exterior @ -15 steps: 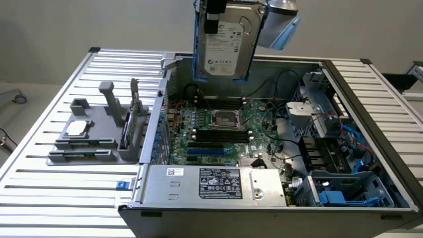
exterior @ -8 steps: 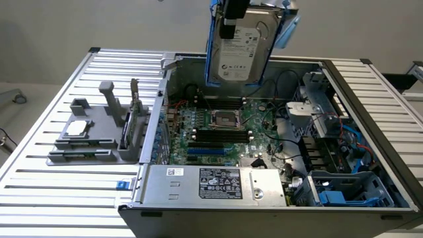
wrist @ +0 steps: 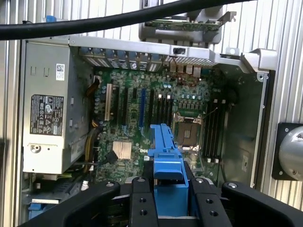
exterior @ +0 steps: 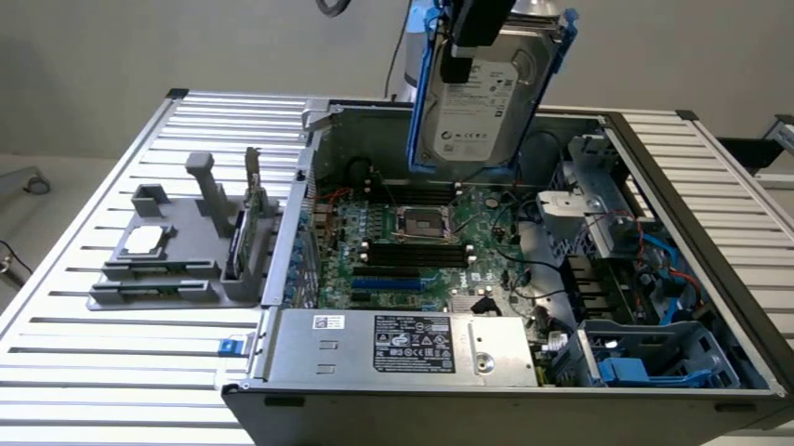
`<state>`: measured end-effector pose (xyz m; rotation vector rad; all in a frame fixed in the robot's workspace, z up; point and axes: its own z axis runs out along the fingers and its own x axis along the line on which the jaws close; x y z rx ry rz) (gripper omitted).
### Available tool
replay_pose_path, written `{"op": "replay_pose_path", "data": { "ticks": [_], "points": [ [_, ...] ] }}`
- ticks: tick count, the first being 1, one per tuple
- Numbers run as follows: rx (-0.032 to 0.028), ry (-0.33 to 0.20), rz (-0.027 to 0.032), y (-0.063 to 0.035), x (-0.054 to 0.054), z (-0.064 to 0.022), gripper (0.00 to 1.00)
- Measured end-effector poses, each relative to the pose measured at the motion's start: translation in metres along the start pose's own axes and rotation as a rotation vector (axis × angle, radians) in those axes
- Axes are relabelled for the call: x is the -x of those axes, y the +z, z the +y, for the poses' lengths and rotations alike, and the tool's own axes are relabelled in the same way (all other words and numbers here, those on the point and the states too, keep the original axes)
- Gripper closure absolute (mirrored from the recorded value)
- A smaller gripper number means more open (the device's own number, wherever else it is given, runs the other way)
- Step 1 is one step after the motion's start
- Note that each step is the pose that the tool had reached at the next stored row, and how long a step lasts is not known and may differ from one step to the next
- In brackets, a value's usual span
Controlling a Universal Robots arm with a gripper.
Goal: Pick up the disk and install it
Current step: 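Pick up the disk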
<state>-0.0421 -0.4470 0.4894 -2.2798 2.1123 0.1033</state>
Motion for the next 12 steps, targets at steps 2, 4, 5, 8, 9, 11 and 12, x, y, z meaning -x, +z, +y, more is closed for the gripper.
{"op": "replay_pose_path", "data": {
  "ticks": [2,4,5,8,9,11,12],
  "points": [
    [-0.0001,0.000,-0.0005,-0.0004,-0.005,-0.0022,0.67],
    [-0.0001,0.000,-0.0009,-0.0007,-0.010,-0.0027,0.67],
    [-0.0002,0.000,-0.0011,-0.0009,-0.012,-0.0029,0.67],
    [-0.0003,0.000,-0.0019,-0.0014,-0.019,-0.0034,0.67],
    [-0.0003,0.000,-0.0021,-0.0016,-0.021,-0.0039,0.67],
    [-0.0004,0.000,-0.0025,-0.0019,-0.026,-0.0055,0.67],
    [-0.0004,0.000,-0.0026,-0.0022,-0.028,-0.0064,0.67]
  ]
}}
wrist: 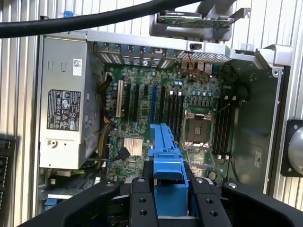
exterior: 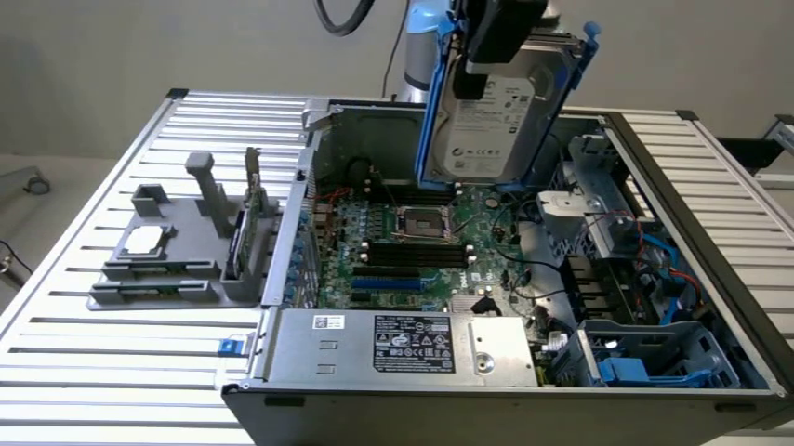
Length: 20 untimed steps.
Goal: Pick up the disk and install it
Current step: 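Pick up the disk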
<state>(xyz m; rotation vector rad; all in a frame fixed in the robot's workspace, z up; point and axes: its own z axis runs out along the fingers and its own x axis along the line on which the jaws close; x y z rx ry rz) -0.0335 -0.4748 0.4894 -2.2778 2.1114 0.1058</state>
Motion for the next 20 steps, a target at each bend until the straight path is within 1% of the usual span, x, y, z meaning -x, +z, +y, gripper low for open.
{"op": "replay_pose_path", "data": {
  "ticks": [5,20],
  "points": [
    [0.0000,0.000,-0.0006,-0.0011,-0.013,-0.0072,0.67],
    [-0.0001,0.000,-0.0019,-0.0047,-0.054,-0.0386,0.67]
  ]
}}
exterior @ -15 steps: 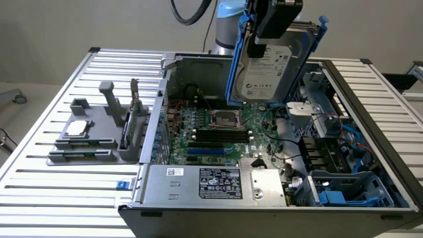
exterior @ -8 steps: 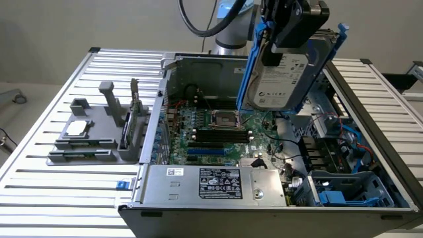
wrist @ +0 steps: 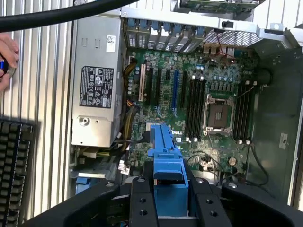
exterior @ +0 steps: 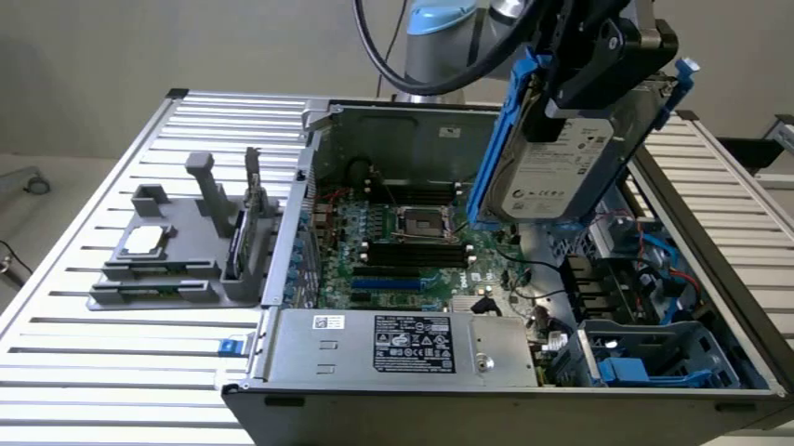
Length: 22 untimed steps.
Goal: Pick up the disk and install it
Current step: 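Pick up the disk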
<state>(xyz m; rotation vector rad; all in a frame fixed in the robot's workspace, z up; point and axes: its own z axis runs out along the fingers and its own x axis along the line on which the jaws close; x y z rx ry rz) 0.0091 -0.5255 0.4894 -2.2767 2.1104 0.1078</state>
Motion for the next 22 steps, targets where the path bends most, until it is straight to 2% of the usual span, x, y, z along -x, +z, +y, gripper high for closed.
{"op": "replay_pose_path", "data": {
  "ticks": [9,17,22],
  "points": [
    [-0.0002,0.000,-0.0009,-0.0020,-0.023,-0.0164,0.67],
    [-0.0038,0.000,-0.0041,-0.0028,-0.042,-0.0189,0.67],
    [-0.0088,0.000,-0.0056,-0.0027,-0.053,-0.0246,0.67]
  ]
}}
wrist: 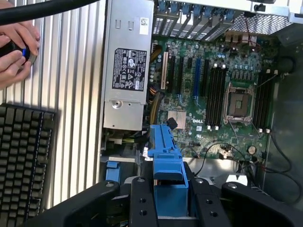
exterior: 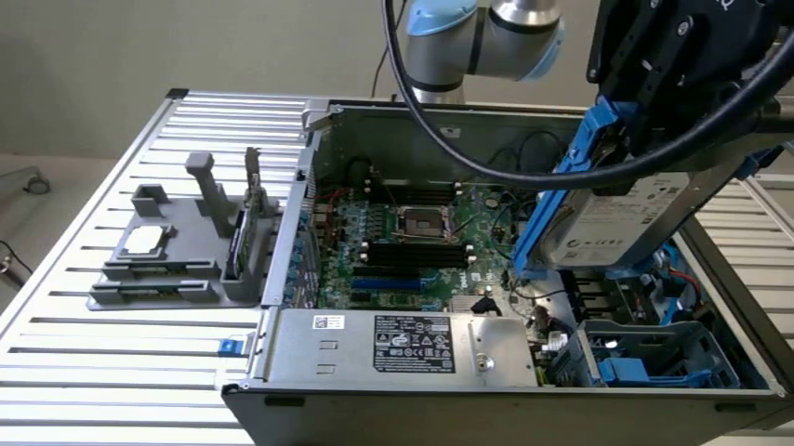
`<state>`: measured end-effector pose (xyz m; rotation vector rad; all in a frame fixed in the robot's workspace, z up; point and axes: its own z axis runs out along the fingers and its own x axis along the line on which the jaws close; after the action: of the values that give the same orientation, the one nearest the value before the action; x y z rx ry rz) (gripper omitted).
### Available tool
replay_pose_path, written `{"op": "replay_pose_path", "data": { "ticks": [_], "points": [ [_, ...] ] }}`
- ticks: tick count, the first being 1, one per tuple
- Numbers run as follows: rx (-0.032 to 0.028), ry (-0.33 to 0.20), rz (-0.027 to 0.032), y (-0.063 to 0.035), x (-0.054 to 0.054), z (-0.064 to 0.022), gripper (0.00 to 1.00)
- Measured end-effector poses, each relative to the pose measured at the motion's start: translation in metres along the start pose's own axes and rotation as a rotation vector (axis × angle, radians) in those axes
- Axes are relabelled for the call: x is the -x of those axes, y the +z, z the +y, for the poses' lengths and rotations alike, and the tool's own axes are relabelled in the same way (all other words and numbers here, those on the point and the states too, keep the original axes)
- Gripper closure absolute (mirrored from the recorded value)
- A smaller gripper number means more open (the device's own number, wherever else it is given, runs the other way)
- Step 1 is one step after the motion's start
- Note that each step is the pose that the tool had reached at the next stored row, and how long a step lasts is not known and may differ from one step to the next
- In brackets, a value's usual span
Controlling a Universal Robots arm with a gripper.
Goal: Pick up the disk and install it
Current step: 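Pick up the disk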
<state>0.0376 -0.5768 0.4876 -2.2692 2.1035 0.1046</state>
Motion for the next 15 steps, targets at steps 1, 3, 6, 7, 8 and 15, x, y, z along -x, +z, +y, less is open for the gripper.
{"op": "replay_pose_path", "data": {
  "ticks": [1,3,6,7,8,15],
  "points": [
    [-0.0015,0.000,-0.0002,0.0001,-0.002,-0.0015,0.67],
    [-0.0055,0.000,-0.0006,0.0005,-0.006,-0.0042,0.67],
    [-0.0141,-0.001,-0.0009,0.0012,-0.012,-0.0079,0.67],
    [-0.0169,-0.002,-0.0010,0.0014,-0.014,-0.0091,0.67],
    [-0.0197,-0.002,-0.0013,0.0017,-0.016,-0.0101,0.67],
    [-0.0399,-0.003,-0.0028,0.0035,-0.031,-0.0174,0.67]
  ]
}}
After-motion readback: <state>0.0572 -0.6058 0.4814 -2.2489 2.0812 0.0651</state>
